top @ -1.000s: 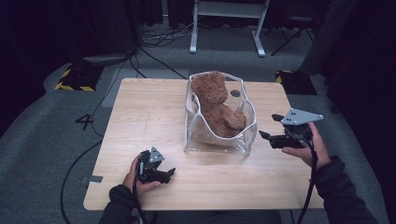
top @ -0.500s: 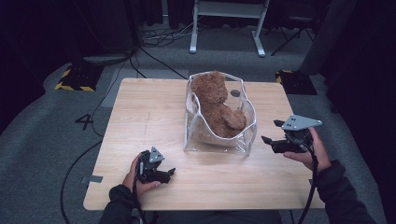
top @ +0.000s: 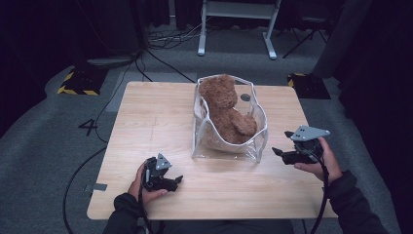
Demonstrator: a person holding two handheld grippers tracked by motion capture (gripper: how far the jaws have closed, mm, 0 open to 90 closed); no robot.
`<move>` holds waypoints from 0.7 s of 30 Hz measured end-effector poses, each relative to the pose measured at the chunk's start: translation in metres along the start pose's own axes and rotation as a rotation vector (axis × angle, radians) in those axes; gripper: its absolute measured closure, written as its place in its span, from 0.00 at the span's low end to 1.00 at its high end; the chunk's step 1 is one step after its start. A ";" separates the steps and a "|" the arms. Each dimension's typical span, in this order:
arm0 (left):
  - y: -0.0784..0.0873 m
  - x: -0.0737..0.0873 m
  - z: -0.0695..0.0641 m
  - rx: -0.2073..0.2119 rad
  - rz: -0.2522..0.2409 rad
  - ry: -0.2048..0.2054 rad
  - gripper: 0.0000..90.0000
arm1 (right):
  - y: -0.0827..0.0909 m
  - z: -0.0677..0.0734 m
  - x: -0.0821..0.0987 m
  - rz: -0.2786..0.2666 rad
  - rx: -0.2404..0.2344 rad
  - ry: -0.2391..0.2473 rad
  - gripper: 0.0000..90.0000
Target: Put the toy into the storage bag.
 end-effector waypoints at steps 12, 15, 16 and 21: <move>0.000 0.000 0.000 0.000 0.000 0.000 0.18 | -0.014 0.007 0.023 0.044 -0.019 -0.017 0.28; 0.000 0.000 0.000 0.000 0.000 0.000 0.18 | -0.016 0.008 0.030 0.054 -0.021 -0.019 0.28; 0.000 0.000 0.000 0.000 0.000 -0.001 0.18 | -0.016 0.009 0.031 0.058 -0.021 -0.023 0.28; 0.000 0.000 0.000 0.000 0.000 0.000 0.18 | -0.018 0.011 0.040 0.068 -0.025 -0.025 0.28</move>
Point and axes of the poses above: each handheld gripper's, and its own axes: y roughly backward along the jaws, x roughly out of its underside, z roughly to its left, the point moved 9 cm from there along -y, roughly forward along the jaws, and after that the axes turned 15 degrees about y, right-handed, at the moved point
